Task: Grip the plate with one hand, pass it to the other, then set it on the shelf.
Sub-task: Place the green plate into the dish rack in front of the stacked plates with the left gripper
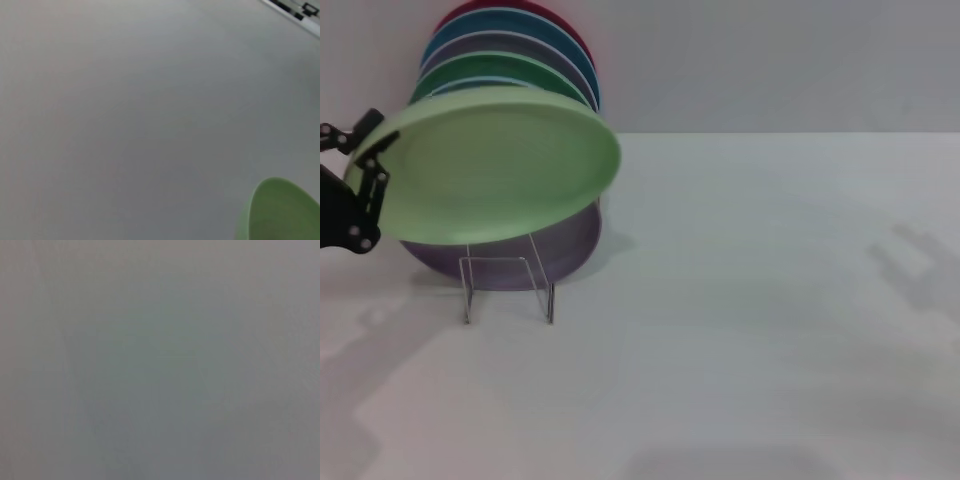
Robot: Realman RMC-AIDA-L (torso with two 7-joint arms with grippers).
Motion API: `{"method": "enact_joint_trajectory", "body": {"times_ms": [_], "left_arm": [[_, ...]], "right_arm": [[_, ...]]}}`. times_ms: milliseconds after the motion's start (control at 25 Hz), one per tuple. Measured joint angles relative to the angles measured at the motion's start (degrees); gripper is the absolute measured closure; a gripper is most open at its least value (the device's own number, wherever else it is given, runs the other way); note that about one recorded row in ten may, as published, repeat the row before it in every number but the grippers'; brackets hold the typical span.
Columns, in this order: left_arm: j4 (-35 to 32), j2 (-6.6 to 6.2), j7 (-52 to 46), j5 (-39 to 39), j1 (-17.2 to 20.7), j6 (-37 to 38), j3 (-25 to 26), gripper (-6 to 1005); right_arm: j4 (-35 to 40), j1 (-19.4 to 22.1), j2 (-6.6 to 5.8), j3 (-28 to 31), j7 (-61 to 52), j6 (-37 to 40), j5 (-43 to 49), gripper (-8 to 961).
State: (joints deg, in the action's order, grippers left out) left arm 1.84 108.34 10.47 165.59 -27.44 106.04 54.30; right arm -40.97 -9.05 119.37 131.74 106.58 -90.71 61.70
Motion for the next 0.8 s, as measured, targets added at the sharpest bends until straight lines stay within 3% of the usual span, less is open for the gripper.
{"method": "enact_joint_trajectory", "body": {"times_ms": [800], "left_arm": [[-2.74, -1.40, 1.28, -0.01, -3.14, -1.95, -4.92, 852]], "right_arm": [[-0.03, 0.47, -0.02, -2.60, 3.43, -2.09, 0.00, 319]]}}
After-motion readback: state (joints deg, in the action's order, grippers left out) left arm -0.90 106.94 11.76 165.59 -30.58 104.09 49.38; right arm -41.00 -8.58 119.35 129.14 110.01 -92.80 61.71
